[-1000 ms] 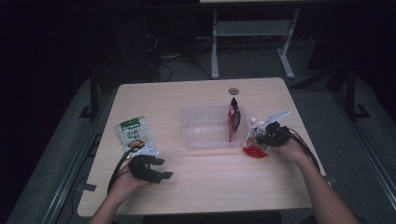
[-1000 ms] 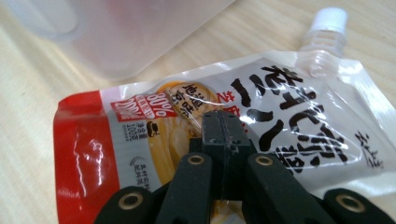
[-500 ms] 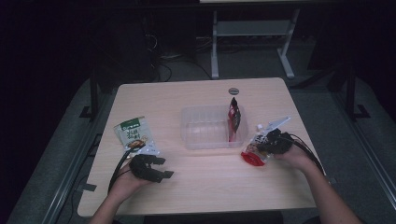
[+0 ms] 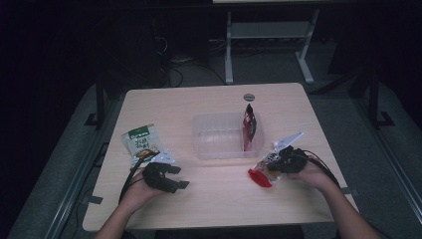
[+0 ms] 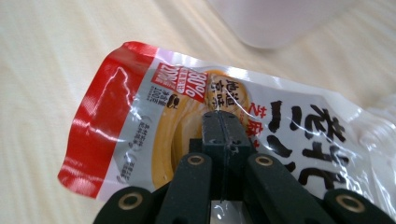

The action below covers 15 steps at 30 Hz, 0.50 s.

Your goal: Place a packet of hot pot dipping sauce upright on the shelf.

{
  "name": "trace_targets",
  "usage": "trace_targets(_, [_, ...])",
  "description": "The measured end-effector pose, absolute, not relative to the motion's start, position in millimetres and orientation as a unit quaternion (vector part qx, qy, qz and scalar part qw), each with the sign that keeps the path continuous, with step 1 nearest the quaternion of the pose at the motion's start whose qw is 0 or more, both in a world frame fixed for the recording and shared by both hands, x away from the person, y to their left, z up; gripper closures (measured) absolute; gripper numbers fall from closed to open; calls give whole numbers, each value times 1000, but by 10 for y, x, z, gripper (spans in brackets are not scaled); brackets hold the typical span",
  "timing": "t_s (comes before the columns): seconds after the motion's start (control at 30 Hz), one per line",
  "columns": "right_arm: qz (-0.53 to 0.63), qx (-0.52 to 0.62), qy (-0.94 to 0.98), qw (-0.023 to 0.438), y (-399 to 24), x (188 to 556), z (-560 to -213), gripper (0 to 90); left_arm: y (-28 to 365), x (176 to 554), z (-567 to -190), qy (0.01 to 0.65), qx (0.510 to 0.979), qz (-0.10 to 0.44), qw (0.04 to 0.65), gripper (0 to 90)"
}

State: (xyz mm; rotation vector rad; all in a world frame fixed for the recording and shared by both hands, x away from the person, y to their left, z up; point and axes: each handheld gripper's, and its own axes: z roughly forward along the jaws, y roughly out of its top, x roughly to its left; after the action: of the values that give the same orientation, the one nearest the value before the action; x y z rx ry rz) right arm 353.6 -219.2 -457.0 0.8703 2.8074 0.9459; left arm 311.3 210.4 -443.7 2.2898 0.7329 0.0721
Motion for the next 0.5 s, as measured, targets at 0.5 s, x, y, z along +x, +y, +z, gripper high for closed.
trace_targets(0.5, [321,195,927,4,-1746,3368,-4577,900,2100,3105,-4431,284,888,29,362,331])
